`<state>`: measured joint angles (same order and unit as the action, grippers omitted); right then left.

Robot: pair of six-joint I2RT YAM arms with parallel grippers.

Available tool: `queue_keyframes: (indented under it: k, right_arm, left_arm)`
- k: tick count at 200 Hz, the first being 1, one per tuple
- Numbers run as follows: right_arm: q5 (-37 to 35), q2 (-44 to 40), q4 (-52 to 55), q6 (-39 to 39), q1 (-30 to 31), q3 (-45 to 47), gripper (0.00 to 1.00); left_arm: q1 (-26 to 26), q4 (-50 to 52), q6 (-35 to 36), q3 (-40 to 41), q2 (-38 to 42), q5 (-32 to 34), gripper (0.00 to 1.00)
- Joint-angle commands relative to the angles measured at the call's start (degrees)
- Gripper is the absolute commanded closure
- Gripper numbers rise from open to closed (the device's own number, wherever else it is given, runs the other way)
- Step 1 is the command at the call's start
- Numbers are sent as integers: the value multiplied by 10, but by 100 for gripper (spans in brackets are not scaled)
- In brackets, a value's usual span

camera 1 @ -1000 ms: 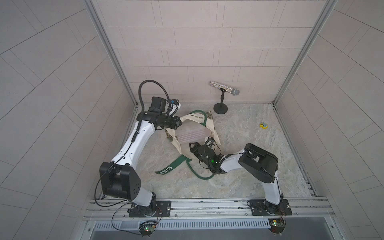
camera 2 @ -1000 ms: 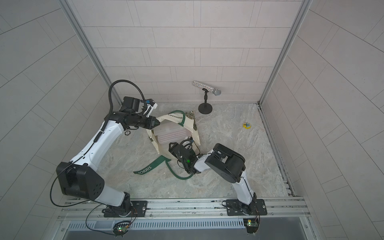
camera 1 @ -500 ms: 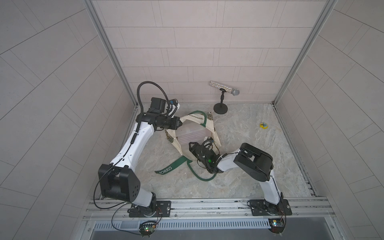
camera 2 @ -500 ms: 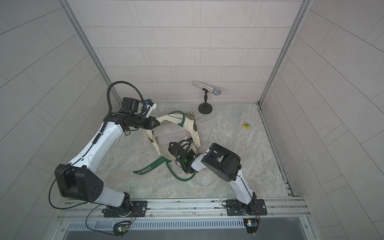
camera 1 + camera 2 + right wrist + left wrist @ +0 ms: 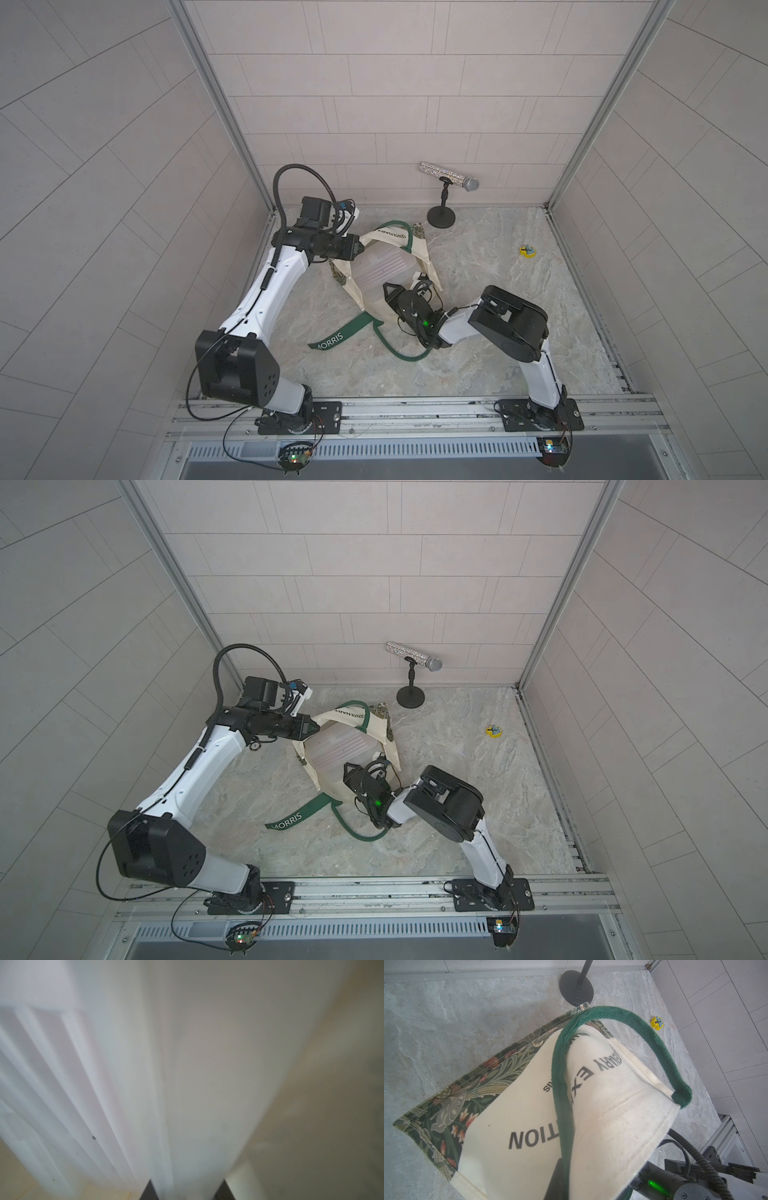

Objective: Take out the pencil case from the canvas bag
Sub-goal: Pick up the pencil case from the canvas bag.

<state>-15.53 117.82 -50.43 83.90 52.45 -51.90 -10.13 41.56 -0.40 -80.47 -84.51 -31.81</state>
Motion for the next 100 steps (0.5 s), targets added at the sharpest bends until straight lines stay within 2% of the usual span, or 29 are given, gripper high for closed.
queue_keyframes:
  k: [1, 41, 100]
  right_arm:
    - [21, -36, 44, -46, -6, 18, 77]
    - [79, -69, 87, -78, -14, 31, 76]
    - [125, -102, 175, -130, -19, 24, 76]
  left_arm:
    - [-1, -21, 7, -1, 22, -14, 100]
    - [0, -29, -1, -1, 18, -11, 100]
    - [0, -43, -19, 1, 12, -17, 100]
